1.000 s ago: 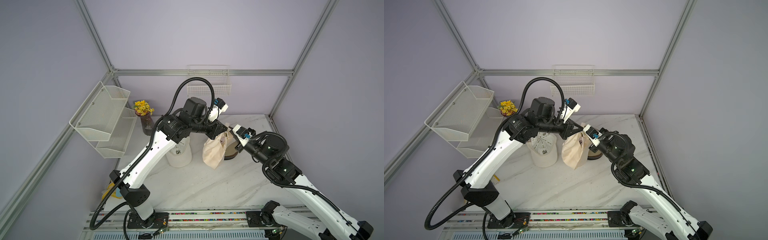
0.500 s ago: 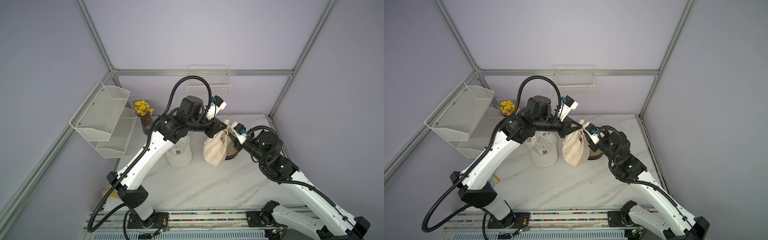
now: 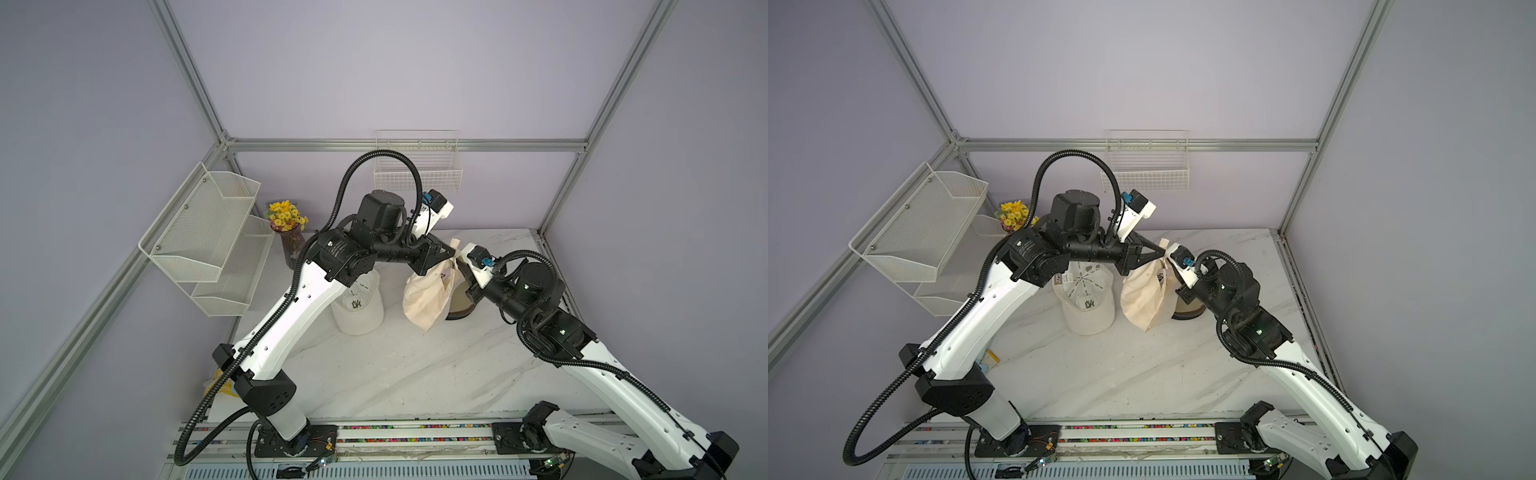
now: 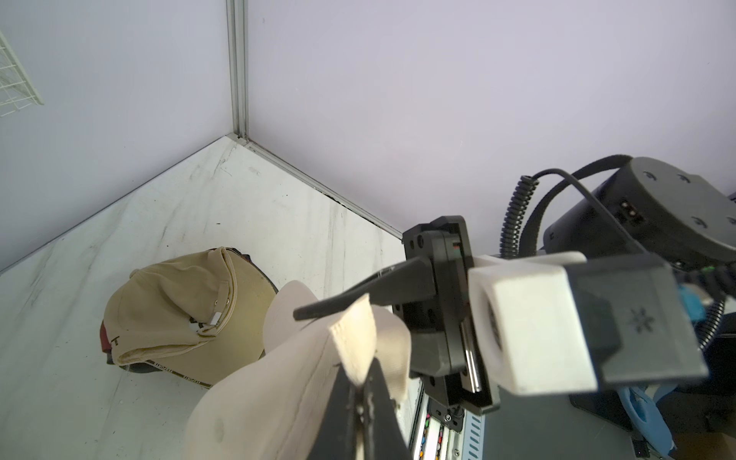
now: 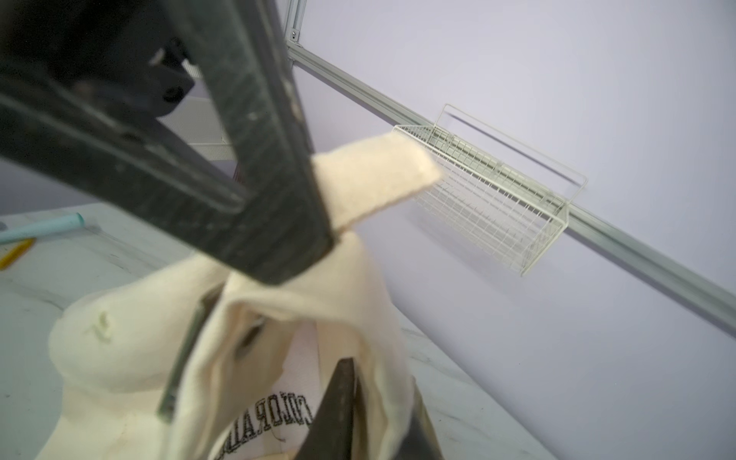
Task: Open the adjustable buckle of the baseball cap
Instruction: Open the adjustable buckle on the baseball cap.
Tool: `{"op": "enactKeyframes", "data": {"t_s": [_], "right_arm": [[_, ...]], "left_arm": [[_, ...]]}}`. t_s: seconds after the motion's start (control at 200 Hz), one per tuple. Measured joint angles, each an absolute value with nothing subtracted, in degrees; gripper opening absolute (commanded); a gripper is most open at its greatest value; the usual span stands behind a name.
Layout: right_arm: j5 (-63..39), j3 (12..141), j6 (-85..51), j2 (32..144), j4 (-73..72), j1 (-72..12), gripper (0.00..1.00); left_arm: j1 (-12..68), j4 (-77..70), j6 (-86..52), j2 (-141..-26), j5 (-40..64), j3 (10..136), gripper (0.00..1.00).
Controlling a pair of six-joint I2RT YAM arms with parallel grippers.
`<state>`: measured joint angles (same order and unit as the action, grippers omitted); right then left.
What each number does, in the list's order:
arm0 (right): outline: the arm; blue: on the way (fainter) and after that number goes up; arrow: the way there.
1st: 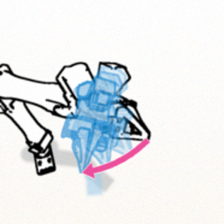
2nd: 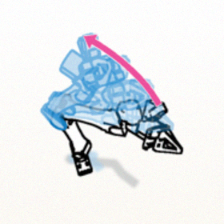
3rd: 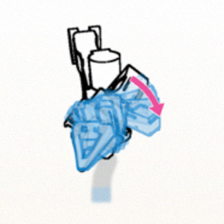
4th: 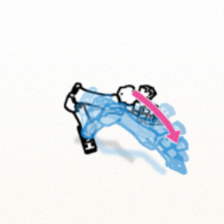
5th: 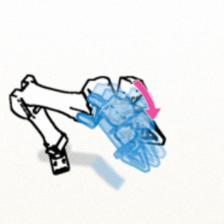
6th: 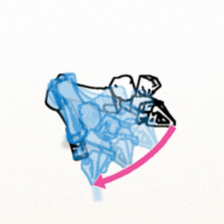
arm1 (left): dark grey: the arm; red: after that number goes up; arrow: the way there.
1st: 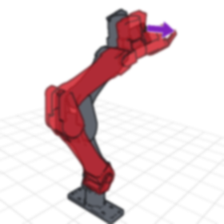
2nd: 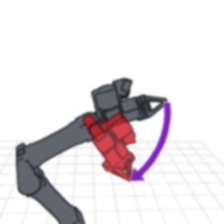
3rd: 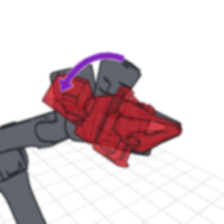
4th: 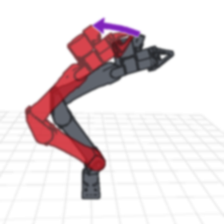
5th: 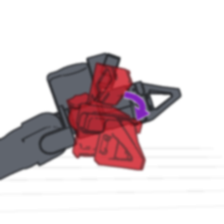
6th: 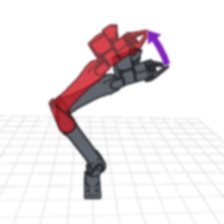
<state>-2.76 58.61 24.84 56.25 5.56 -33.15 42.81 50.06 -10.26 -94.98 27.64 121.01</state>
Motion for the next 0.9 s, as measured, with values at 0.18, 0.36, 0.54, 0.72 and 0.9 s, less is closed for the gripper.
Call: {"op": "enactKeyframes", "data": {"t_s": [0.18,0.36,0.54,0.72,0.9], "right_arm": [[-3.9,58.6,24.6,56.2,3.7,-33.1,0.28],[-4.7,58.8,24.0,56.2,2.8,-33.1,0.00],[-4.9,60.1,24.3,56.6,3.2,-33.1,0.00],[-5.0,60.1,24.3,56.7,3.5,-33.1,0.00],[-5.5,60.1,24.3,56.7,3.6,-33.1,0.00]], "left_arm": [[42.8,50.0,-10.3,-95.0,29.4,121.0,0.00],[42.8,50.0,-9.8,-95.0,30.5,121.0,0.01],[42.8,50.0,-8.2,-95.0,29.6,119.9,0.56],[42.8,50.4,-7.6,-95.0,25.9,120.0,0.65],[42.8,49.9,-7.7,-94.8,23.1,123.1,0.66]]}}
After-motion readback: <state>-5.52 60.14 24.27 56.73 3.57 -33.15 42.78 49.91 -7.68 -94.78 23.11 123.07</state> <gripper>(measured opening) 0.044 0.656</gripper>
